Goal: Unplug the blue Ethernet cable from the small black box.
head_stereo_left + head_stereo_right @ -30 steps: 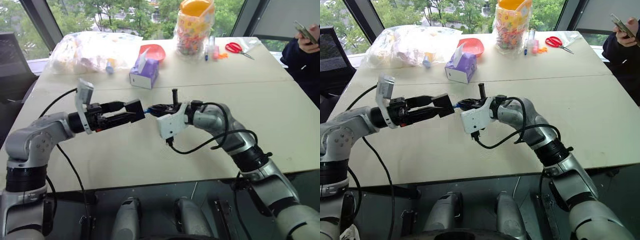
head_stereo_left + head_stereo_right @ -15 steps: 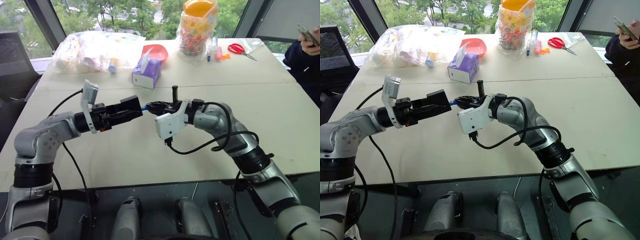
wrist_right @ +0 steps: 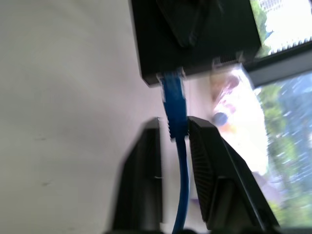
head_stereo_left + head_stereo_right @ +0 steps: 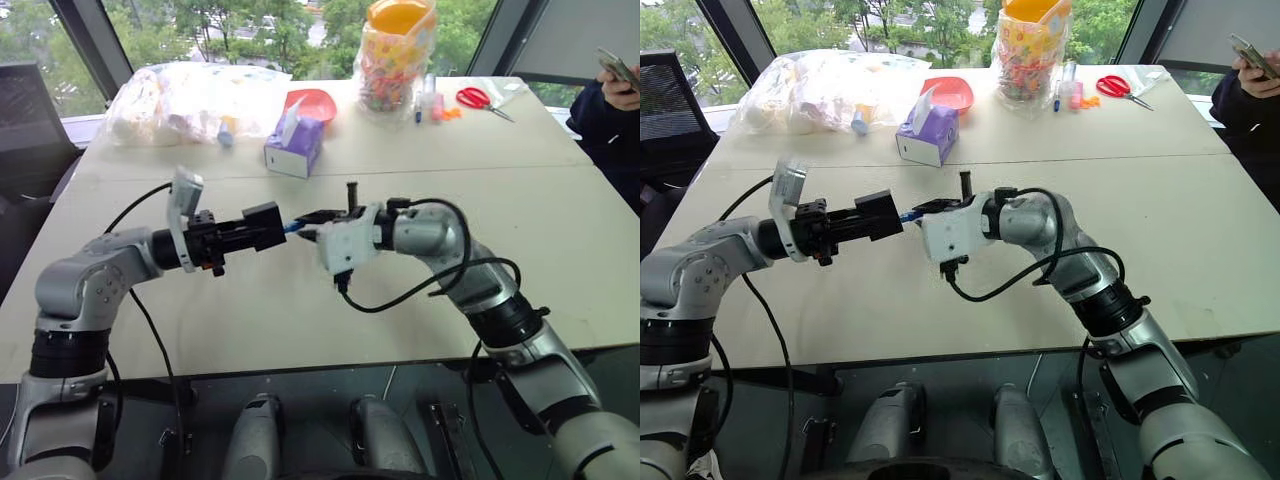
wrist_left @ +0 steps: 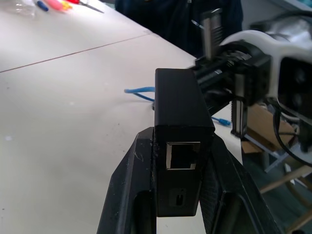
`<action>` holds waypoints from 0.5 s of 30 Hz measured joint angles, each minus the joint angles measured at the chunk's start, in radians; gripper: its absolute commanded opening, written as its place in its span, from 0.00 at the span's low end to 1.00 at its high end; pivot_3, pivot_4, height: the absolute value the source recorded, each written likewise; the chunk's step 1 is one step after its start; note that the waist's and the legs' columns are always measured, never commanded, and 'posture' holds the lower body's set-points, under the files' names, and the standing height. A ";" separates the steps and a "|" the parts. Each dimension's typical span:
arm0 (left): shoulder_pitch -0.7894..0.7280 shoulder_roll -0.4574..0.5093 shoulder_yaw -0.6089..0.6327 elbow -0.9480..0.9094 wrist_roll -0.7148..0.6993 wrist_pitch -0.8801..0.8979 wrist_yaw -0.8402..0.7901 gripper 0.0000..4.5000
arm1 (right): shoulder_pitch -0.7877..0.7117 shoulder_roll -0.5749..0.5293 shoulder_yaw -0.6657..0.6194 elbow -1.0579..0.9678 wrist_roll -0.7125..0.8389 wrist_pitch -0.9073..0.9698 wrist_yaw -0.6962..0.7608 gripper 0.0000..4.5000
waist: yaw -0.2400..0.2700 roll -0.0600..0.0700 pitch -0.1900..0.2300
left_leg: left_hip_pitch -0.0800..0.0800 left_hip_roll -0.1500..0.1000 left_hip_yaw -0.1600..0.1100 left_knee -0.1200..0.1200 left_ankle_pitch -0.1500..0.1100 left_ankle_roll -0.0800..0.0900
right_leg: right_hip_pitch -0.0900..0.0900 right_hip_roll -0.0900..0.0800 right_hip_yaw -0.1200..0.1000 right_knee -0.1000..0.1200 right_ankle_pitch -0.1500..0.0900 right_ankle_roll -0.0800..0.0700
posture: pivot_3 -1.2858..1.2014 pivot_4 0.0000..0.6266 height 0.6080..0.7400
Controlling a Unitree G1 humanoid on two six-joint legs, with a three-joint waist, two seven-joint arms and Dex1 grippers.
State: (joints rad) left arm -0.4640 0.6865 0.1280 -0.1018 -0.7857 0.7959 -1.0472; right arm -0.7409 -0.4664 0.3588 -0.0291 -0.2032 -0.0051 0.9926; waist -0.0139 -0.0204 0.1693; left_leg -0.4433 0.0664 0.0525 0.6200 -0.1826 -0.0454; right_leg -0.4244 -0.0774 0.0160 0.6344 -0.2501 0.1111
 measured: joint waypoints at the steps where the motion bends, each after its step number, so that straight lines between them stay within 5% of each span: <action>1: 0.000 0.010 0.000 -0.003 0.007 -0.015 -0.017 0.12 | -0.009 -0.004 -0.020 0.012 0.051 0.055 0.040 0.57 | 0.002 0.000 0.000 | 0.000 0.000 0.000 0.000 0.000 0.000 | 0.000 0.000 0.000 0.000 0.000 0.000 | 0.52 0.24 0.96; 5: 0.000 0.033 -0.013 -0.006 0.030 -0.043 -0.060 0.12 | -0.056 -0.008 -0.083 0.019 0.256 0.311 0.178 0.98 | 0.001 0.000 0.000 | 0.000 0.000 0.000 0.000 0.000 0.000 | 0.000 0.000 0.000 0.000 0.000 0.000 | 0.52 0.24 0.96; 15: -0.037 0.038 -0.036 -0.008 0.036 -0.049 -0.107 0.12 | -0.179 0.014 -0.147 0.126 0.583 0.827 0.306 0.98 | 0.000 0.000 0.000 | 0.000 0.000 0.000 0.000 -0.001 0.001 | 0.000 0.000 0.000 0.000 0.000 0.000 | 0.52 0.24 0.96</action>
State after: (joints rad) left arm -0.5009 0.7247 0.0918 -0.1094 -0.7500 0.7464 -1.1543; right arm -0.9202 -0.4520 0.2120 0.0965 0.3799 0.8222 1.2989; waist -0.0142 -0.0202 0.1694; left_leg -0.4436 0.0667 0.0522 0.6204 -0.1833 -0.0444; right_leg -0.4247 -0.0774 0.0157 0.6347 -0.2502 0.1107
